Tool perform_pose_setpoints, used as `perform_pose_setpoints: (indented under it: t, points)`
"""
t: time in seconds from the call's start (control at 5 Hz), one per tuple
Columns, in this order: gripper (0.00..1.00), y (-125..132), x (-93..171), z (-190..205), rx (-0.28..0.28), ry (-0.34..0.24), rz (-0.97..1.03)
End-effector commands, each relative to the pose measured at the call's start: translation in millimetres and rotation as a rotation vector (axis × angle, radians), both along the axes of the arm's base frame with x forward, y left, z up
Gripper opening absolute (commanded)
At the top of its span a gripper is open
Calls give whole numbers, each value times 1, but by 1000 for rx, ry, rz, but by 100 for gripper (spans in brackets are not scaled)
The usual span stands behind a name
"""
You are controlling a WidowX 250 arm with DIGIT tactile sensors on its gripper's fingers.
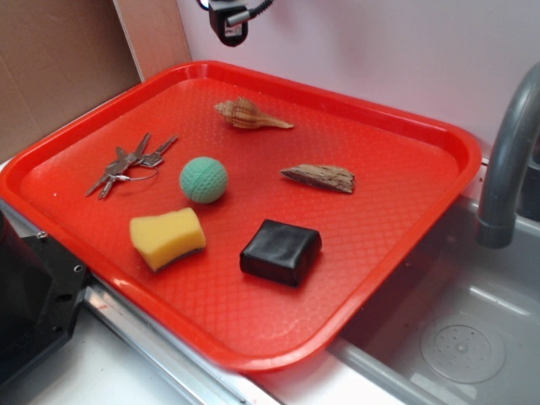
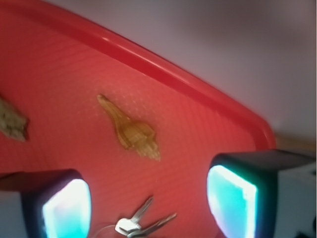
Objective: Grab the shell.
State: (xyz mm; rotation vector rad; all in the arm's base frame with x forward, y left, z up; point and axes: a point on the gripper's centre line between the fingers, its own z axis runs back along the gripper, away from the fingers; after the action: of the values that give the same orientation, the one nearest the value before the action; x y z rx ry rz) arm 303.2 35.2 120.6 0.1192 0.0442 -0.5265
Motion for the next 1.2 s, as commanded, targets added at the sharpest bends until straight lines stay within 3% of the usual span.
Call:
perform_pose_setpoints:
  t: [0.0, 0.4, 0.6, 0.8, 1.0]
  points:
    - [100, -9, -6, -37, 43, 18, -437]
    - [100, 10, 13, -86, 20, 44, -307]
    - [100, 11, 10, -99, -7, 95, -258]
    - [0, 10, 7, -99, -37, 84, -239]
    - [0, 11, 7, -97, -42, 77, -224]
